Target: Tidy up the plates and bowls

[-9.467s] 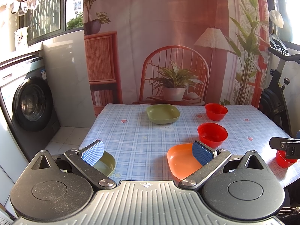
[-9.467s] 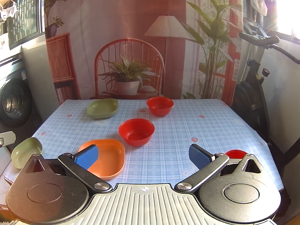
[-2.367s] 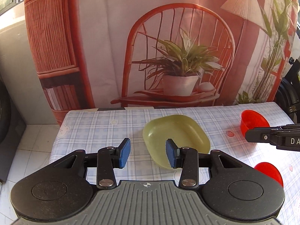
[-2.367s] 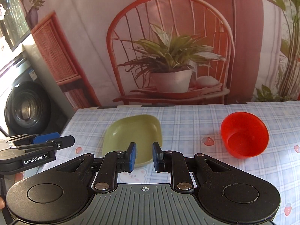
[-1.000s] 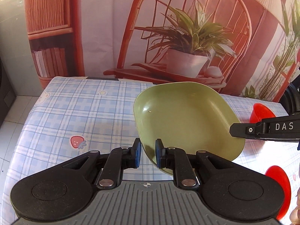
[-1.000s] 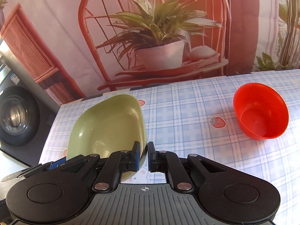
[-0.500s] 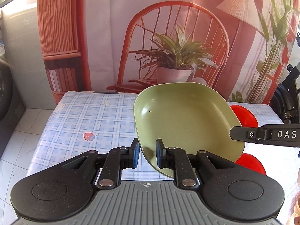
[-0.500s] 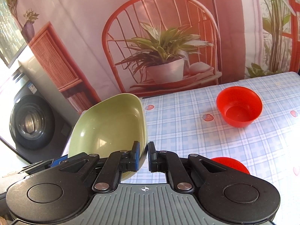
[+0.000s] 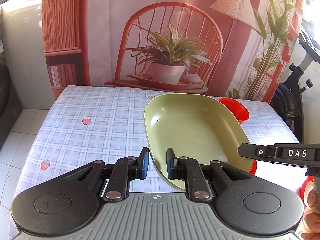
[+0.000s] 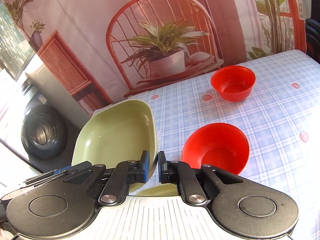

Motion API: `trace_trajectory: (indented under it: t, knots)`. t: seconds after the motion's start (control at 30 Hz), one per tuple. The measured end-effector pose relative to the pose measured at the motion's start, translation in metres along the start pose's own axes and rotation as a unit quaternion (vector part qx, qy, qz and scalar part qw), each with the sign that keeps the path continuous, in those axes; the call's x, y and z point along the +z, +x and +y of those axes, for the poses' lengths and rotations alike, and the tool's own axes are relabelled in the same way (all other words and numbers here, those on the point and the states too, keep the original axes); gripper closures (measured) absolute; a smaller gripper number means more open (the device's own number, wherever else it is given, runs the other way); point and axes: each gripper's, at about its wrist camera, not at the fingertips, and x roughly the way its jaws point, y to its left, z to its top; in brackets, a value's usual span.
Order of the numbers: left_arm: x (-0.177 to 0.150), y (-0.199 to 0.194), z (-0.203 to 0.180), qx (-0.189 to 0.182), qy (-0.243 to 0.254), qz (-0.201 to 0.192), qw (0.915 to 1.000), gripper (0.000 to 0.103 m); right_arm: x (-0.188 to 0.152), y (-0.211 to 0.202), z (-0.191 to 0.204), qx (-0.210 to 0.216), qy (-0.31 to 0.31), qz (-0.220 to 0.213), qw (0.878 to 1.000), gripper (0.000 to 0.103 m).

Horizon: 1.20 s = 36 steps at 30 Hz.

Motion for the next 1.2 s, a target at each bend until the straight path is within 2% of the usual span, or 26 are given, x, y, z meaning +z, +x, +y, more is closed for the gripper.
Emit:
trace_trajectory:
  t: [0.3,0.67,1.2]
  knots:
    - [-0.039,-0.013,-0.012,-0.004,0.003,0.023,0.9997,0.085,-0.038,-0.025,-0.029,0.018,0.019,0.003,1.0,0.093]
    - [-0.082,-0.018,-0.026,-0.025,-0.007,0.046,0.9986,0.085,-0.079,-0.041,-0.055,0.003,0.018,0.023,1.0,0.093]
    - [-0.101,0.001,-0.016,-0.03,-0.028,0.086,0.9954,0.085,-0.093,-0.027,-0.056,-0.019,-0.007,0.026,0.999,0.093]
